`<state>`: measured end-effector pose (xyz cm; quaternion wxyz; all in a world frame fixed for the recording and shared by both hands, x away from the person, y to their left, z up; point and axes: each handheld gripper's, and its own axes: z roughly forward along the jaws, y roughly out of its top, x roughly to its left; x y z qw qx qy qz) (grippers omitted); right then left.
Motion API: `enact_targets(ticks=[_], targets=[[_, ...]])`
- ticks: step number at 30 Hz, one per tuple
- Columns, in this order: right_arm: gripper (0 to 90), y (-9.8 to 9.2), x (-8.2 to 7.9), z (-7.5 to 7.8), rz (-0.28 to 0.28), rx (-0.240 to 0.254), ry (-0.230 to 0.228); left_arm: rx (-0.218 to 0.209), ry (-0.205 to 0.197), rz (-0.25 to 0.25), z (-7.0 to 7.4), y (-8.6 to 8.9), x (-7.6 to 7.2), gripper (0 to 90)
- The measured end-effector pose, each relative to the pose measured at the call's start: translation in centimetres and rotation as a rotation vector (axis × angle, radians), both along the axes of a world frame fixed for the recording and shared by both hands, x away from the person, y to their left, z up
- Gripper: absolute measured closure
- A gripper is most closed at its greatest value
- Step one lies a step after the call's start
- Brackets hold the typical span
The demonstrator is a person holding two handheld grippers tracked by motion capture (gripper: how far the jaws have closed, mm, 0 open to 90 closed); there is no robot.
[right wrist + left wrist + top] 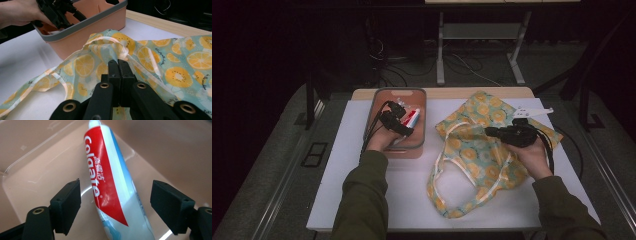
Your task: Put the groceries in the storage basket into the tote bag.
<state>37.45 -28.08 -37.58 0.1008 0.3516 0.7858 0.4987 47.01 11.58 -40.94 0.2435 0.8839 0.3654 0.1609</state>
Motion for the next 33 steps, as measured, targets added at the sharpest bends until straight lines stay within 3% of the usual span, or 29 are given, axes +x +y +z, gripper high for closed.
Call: enact_targets(ticks=[6,10,16,18,20,22,29,33], targets=[[89.6,-0.1,0.0,-0.1,-0.003,-0.001,0.002,0.100,0.042,-0.035,-0.8,-0.7,0.1,24.2],[89.6,-0.1,-0.1,-0.1,-0.004,-0.002,0.003,0.089,0.056,-0.032,-0.8,-0.6,0.3,36.5],[89.6,-0.2,-0.1,-0.2,-0.005,-0.001,0.001,0.070,0.086,-0.022,-0.8,-0.4,0.5,47.0],[89.6,-0.2,-0.1,-0.2,-0.006,0.000,0.001,0.039,0.089,-0.014,-0.6,-0.1,0.6,56.6],[89.6,-0.2,-0.1,-0.1,-0.007,-0.001,-0.001,0.044,0.081,-0.012,-0.5,-0.2,0.5,68.3],[89.6,-0.2,-0.1,-0.1,-0.007,0.000,-0.001,0.059,0.081,-0.014,-0.6,-0.3,0.5,71.3],[89.6,-0.2,-0.1,-0.2,-0.005,-0.001,-0.001,0.041,0.105,0.010,-0.3,-0.1,0.8,73.2],[89.6,-0.1,-0.1,-0.2,-0.004,-0.003,-0.001,0.026,0.085,0.004,0.1,0.4,0.9,73.1]])
